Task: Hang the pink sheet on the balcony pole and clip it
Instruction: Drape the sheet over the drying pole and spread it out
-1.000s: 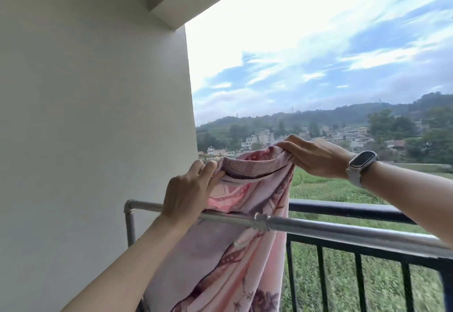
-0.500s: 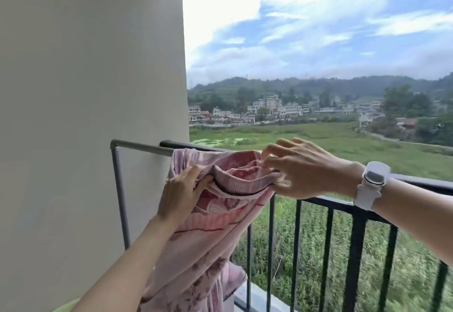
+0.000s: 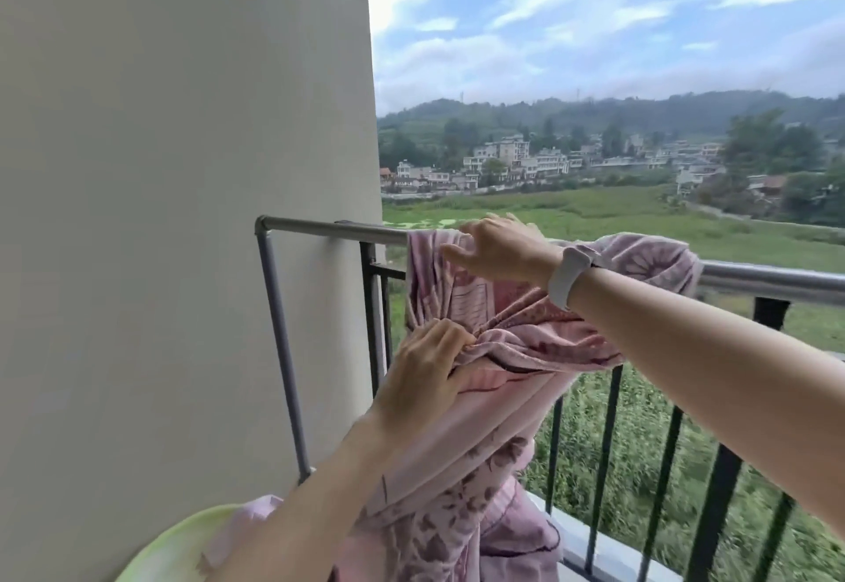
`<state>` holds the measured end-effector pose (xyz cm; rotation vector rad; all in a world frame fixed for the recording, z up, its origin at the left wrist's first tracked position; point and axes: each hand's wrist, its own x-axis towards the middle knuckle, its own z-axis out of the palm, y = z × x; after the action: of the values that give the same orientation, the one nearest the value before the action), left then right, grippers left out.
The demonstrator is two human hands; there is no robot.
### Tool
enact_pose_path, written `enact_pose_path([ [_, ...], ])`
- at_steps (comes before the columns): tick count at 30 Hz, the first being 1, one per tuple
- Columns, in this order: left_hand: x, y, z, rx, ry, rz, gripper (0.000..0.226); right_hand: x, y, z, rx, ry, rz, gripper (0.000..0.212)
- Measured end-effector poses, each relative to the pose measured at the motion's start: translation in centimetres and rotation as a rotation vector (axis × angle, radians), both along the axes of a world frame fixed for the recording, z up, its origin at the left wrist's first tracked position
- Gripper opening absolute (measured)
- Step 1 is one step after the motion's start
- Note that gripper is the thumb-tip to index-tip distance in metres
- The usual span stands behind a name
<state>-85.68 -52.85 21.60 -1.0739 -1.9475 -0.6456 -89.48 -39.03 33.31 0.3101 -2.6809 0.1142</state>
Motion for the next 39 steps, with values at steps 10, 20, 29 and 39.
enact_pose_path([
  [10, -7.1, -6.4, -1.9, -0.207, 0.135, -0.339, 0.021, -5.9, -4.5, -2.5, 0.078, 0.129, -0.413, 0.057],
  [20, -20.3, -8.4, 6.4, -0.184, -0.089, -0.076, 0.07, -6.9, -3.1, -4.3, -0.026, 0.534, -0.318, 0.025],
  [29, -25.7, -3.4, 12.1, -0.346, -0.656, -0.615, 0.007, -8.7, -2.0, -0.9, -0.385, 0.457, -0.265, 0.02],
  [39, -28.8, -3.7, 19.7, 0.036, -0.495, -0.786, 0.032, -11.2, -5.9, 8.5, -0.248, 0.613, -0.313, 0.023],
])
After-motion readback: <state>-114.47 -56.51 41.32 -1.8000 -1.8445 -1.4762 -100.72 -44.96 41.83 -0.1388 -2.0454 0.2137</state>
